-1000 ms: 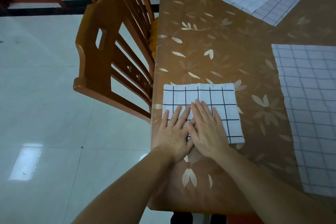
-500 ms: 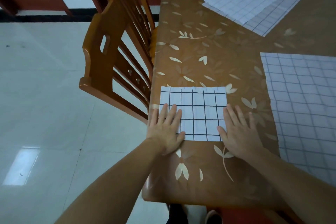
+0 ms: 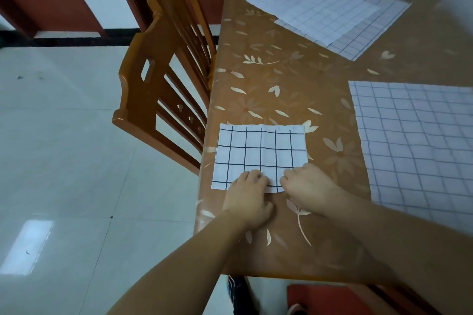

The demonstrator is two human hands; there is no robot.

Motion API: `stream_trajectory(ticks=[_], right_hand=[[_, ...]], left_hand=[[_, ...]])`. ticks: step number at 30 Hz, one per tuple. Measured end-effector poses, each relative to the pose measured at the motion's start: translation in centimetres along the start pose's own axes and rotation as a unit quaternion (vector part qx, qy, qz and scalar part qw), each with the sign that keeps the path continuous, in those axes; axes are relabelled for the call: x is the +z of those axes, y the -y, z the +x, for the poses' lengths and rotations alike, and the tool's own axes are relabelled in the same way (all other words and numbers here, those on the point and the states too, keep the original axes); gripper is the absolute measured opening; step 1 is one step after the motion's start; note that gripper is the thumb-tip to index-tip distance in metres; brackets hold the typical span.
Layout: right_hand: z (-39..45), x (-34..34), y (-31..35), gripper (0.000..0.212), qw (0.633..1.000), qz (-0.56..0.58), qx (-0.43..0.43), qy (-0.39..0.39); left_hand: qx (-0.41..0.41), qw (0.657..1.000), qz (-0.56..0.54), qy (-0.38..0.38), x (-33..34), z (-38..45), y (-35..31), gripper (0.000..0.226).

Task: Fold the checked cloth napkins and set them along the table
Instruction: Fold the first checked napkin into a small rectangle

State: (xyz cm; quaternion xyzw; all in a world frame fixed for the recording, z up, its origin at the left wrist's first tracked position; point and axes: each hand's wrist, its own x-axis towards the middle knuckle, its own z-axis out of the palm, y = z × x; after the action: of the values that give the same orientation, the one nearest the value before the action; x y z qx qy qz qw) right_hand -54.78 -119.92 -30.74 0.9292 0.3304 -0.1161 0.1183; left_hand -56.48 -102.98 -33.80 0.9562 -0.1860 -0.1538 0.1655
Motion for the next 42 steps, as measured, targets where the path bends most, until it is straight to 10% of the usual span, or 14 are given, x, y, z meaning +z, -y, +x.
stream_trajectory(ticks=[5, 9, 14, 21, 28, 42], right_hand=[[-1.6, -0.6, 2.4, 0.015, 0.953, 0.226, 0.203, 0.017], [-3.8, -0.6, 2.9, 0.017, 0.906, 0.378, 0.186, -0.026], [-7.3, 2.0, 1.0, 0.086, 0.966, 0.238, 0.102, -0.018], [-8.8, 4.7, -0.7, 0.016, 0.969, 0.181, 0.124, -0.115], [-7.0, 1.8, -0.2, 0.026, 0.906, 0.394, 0.152, -0.02], [-6.1, 1.5, 0.3, 0.037, 0.743, 0.602, 0.292, -0.007]], left_hand=[[0.029, 0.996, -0.067, -0.057, 0.2, -0.1, -0.4, 0.038], [0.038, 0.992, -0.094, -0.074, 0.0, 0.4, -0.1, 0.029], [0.065, 0.987, -0.149, -0.017, -1.1, 0.2, 0.5, 0.033], [0.049, 0.981, -0.185, -0.04, -0.8, -1.1, 1.8, 0.031], [0.085, 0.993, -0.083, -0.03, -0.9, -3.2, 2.8, 0.018], [-0.127, 0.931, -0.342, 0.018, -1.8, -3.0, 4.9, 0.029]])
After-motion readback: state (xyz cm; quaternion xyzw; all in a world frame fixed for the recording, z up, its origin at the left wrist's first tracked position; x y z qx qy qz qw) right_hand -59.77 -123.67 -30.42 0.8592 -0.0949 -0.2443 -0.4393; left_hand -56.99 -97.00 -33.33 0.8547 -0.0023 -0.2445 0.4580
